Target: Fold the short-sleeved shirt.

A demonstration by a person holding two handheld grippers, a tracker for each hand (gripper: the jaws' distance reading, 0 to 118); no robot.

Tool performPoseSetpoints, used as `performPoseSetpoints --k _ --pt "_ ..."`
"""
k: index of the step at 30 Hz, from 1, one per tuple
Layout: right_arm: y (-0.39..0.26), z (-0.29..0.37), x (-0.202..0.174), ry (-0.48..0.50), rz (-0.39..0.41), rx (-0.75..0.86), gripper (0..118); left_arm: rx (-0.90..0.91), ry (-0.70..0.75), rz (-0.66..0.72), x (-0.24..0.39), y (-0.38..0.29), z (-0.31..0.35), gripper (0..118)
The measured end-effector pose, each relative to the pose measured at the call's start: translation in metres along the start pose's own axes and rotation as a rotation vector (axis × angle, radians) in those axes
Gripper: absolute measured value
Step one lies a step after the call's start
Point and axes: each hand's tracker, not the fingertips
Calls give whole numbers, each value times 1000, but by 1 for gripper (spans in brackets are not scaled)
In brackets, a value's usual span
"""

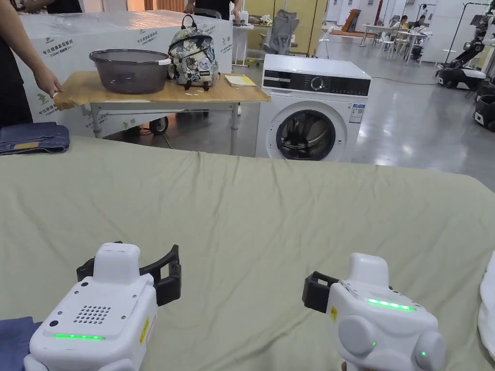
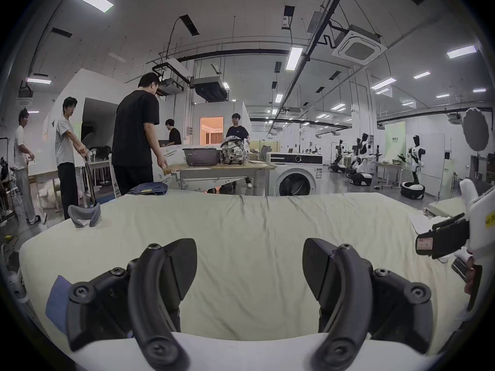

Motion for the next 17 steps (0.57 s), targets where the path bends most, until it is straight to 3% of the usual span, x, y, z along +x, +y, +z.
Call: performPoseSetpoints --k 5,8,10,15,17 --pt "-4 -3 19 231 -130 -9 102 -1 -13 -11 3 -2 0 83" --pt "1 -5 20 147 -142 -38 102 0 -17 -17 4 -3 0 83" --pt "2 -4 15 55 -90 -14 102 0 -20 -19 4 -3 1 83" --pt "-4 1 12 20 -44 58 102 -1 -20 -25 5 -3 1 83" --pt "-6 4 7 -30 14 106 102 0 -19 -22 5 -3 1 83"
